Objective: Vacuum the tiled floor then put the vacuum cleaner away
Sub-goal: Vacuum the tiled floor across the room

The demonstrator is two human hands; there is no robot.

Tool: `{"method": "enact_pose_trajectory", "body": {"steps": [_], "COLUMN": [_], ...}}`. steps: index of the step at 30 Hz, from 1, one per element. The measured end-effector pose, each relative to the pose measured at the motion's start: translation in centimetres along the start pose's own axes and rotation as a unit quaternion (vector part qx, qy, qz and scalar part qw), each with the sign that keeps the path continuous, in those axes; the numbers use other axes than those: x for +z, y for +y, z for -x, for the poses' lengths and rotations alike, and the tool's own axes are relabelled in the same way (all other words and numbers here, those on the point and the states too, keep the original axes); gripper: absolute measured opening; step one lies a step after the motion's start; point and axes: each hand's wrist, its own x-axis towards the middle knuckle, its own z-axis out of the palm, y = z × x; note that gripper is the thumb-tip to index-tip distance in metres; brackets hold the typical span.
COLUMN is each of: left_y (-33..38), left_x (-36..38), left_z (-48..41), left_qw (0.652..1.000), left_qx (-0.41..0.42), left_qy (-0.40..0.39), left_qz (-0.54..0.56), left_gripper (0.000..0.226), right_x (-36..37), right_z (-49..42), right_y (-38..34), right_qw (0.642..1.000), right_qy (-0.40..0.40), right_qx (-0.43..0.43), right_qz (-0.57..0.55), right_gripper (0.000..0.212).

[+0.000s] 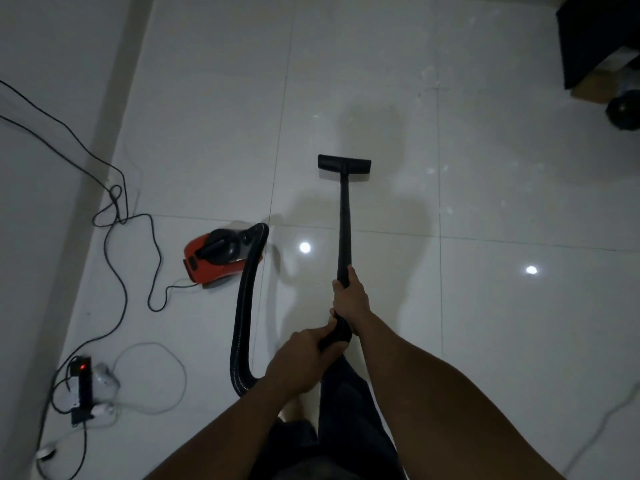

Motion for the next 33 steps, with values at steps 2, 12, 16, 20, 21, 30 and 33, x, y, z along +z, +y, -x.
{"method": "enact_pose_trajectory", "body": {"steps": [2, 12, 16, 20, 21, 30, 33], "left_y": [-1.5, -7.9, -8.5, -8.0, -7.7, -3.0, -0.5], "left_x": [1.0, 5.0, 6.0, 6.5, 6.6, 6.9, 6.5], "left_z": [2.0, 10.3, 11.8, 11.3, 10.9, 4.7, 1.3], "left_qw": [1.000, 0.999, 0.999, 0.999, 0.999, 0.999, 0.999], "left_qx": [-0.003, -0.015, -0.019, -0.016, -0.014, -0.017, -0.025], "left_qy": [-0.003, -0.032, -0.041, -0.036, -0.035, -0.031, -0.028], "left_qz": [0.016, 0.009, 0.005, -0.013, -0.009, 0.000, 0.006], "left_gripper": [0.055, 0.051, 0.055, 0.057, 0.057, 0.048, 0.042], "right_x": [0.8, 4.7, 4.8, 3.7, 3.3, -0.7, -2.7], "right_z": [1.5, 7.3, 8.5, 7.9, 7.6, 2.4, -0.2], "right_y": [2.1, 12.2, 14.3, 14.2, 14.0, 10.1, 7.4], "right_qw": [1.000, 0.999, 0.999, 0.999, 0.999, 0.999, 0.997], "right_qy": [0.005, 0.013, 0.017, 0.006, 0.004, -0.014, -0.028], "right_qx": [0.000, 0.028, 0.030, 0.038, 0.040, 0.040, 0.048], "right_qz": [0.004, 0.014, 0.015, -0.001, -0.012, -0.021, -0.044], "right_gripper": [0.065, 0.065, 0.065, 0.064, 0.064, 0.066, 0.065]}}
